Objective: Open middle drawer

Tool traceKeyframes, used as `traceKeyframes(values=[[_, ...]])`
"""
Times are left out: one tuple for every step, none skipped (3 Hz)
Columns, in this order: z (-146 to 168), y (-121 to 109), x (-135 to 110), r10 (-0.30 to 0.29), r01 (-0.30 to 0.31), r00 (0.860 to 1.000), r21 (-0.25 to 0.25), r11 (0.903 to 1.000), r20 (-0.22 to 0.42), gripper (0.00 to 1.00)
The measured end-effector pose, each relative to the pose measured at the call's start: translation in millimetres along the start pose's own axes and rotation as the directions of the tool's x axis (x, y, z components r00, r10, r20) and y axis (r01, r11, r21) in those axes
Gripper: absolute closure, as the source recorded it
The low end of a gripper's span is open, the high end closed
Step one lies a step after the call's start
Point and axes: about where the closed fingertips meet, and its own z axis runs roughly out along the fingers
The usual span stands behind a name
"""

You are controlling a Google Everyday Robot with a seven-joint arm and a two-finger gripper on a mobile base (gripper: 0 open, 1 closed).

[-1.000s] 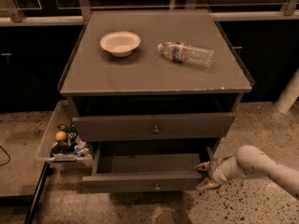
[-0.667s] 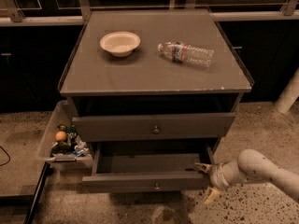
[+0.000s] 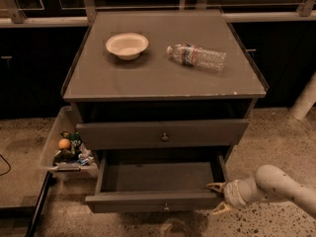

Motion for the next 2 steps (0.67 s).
traceKeyframes(values=[[-1.1,13.3,-2.7,-0.013,0.013,1.0,-0.01,0.9999,0.001,0.66],[-4.3,24.9,-3.9,-0.024,0.024,1.0,-0.016,0.9996,-0.001,0.89]])
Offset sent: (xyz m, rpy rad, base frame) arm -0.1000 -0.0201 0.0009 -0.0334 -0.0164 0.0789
